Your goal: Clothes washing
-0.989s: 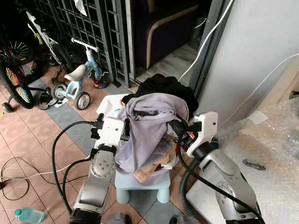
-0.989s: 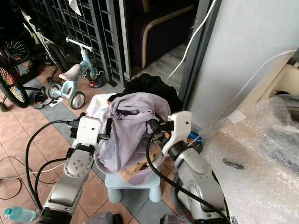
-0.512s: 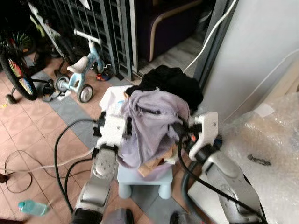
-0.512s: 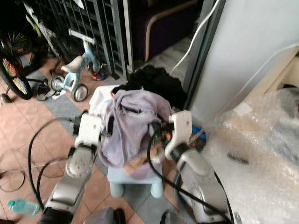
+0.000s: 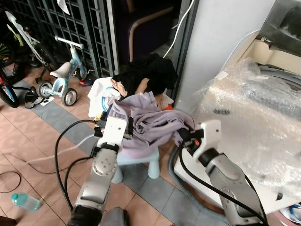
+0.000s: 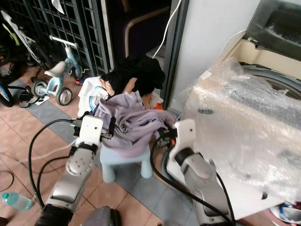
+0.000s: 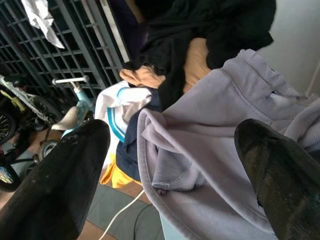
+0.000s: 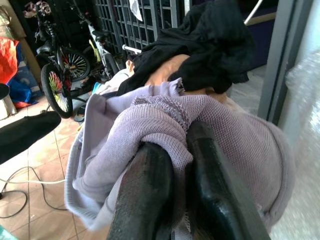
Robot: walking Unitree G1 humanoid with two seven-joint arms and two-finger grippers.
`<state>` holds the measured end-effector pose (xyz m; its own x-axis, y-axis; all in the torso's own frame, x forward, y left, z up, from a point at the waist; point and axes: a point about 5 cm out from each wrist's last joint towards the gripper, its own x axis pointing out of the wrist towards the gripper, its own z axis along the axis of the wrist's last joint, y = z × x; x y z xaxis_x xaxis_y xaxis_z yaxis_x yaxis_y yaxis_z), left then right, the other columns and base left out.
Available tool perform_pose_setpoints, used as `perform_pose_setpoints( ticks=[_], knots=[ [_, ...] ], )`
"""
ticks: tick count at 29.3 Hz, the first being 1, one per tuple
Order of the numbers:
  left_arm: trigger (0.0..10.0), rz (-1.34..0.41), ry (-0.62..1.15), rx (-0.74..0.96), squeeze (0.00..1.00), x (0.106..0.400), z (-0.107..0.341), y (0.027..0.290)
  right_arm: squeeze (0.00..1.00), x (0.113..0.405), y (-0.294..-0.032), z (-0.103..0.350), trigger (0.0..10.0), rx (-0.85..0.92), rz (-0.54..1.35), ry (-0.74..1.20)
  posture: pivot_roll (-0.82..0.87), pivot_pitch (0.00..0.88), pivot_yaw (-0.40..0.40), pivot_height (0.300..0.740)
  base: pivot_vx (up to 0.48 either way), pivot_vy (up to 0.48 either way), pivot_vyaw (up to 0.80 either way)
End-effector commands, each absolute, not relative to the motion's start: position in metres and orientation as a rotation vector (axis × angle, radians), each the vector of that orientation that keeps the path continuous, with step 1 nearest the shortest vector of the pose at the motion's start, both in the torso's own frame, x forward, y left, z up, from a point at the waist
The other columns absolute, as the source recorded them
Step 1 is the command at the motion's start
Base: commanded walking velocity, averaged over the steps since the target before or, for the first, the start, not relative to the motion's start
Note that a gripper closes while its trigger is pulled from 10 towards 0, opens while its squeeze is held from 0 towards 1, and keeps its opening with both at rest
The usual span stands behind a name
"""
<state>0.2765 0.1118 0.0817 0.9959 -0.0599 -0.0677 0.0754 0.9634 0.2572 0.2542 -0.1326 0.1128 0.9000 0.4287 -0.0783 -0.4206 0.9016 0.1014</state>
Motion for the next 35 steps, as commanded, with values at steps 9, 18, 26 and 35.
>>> perform_pose_setpoints(
  ticks=[9, 18, 26, 35],
  knots=[
    [10.0, -0.013, 0.088, 0.187, 0.0, 0.283, 0.088, 0.122, 0.0, 0.263, -0.177, 0.129, 10.0, -0.003, 0.314, 0.138, -0.08, 0.0, 0.087, 0.74, -0.208, 0.0, 0.0],
    [10.0, -0.031, 0.086, 0.133, 0.0, 0.279, 0.088, 0.132, 0.0, 0.274, -0.167, 0.135, 10.0, -0.045, 0.216, 0.028, -0.07, 0.0, 0.075, 0.74, 0.0, 0.0, -0.53],
    [10.0, -0.051, 0.102, 0.12, 0.0, 0.272, 0.083, 0.127, 0.0, 0.288, -0.148, 0.147, 10.0, 0.013, 0.13, -0.059, -0.08, 0.0, 0.073, 0.74, 0.333, 0.0, -0.46],
    [10.0, -0.086, 0.077, 0.104, 0.0, 0.281, 0.09, 0.117, 0.0, 0.316, -0.152, 0.17, 10.0, -0.005, 0.126, -0.132, -0.08, 0.0, 0.047, 0.74, 0.458, 0.0, -0.36]
  ],
)
